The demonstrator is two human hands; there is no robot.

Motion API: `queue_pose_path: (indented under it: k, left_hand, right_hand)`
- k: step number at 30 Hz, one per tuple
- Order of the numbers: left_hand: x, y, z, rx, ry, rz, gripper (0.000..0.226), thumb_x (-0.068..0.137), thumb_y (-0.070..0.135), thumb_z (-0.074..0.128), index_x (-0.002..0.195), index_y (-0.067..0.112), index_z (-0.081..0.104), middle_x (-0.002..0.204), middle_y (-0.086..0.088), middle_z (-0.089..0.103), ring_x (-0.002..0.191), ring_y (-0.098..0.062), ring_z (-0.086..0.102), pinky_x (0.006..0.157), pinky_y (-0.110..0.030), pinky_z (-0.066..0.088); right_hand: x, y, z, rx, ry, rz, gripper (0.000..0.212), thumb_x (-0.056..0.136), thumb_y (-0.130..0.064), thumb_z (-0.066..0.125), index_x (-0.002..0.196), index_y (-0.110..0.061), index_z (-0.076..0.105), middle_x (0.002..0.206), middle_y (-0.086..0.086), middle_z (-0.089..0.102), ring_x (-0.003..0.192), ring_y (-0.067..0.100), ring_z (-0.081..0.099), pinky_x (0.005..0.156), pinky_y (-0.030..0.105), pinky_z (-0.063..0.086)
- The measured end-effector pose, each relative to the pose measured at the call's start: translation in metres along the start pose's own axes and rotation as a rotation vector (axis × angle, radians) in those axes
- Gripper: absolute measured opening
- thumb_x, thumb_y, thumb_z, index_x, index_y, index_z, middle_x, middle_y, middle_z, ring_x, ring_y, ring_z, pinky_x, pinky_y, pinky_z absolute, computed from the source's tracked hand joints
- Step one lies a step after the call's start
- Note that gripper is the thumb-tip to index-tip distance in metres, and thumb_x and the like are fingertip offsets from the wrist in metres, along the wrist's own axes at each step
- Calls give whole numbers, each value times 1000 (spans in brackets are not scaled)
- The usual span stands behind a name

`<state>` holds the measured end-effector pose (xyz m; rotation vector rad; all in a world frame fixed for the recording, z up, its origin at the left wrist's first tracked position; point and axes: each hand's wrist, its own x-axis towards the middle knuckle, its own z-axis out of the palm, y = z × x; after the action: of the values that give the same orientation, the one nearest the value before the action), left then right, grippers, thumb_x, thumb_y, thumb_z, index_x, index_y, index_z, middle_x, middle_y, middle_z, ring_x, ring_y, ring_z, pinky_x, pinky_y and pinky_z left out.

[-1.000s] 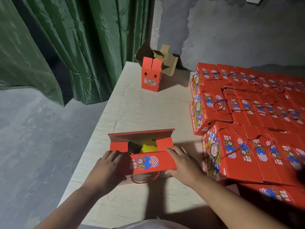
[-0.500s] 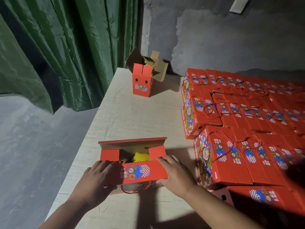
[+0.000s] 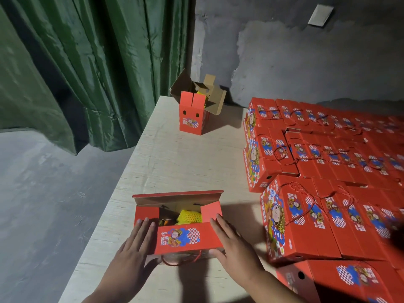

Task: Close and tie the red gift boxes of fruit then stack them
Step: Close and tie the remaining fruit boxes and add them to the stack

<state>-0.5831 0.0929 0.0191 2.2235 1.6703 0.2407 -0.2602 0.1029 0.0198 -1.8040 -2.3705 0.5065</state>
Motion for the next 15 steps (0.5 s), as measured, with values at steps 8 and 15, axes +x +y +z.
queue_pose_path:
  k: [8, 15]
  left_hand:
    - [2, 5, -3, 3, -9, -44, 101, 87, 84, 14, 159, 13, 15, 169, -5, 5, 156, -28, 1, 117, -49, 38]
    - [6, 11, -13, 146, -50, -92, 95, 93, 79, 10, 149, 14, 50, 154, -12, 46, 148, -32, 32, 88, -62, 56]
  right_hand:
    - [1, 0, -2, -18, -28, -1, 83, 100, -60, 48, 160, -45, -8, 163, -30, -23, 155, 7, 10, 120, 27, 32]
    - [3, 0, -2, -61, -80, 4, 86, 98, -60, 49, 156, -52, -14, 157, -37, -32, 154, 6, 15, 113, 27, 41]
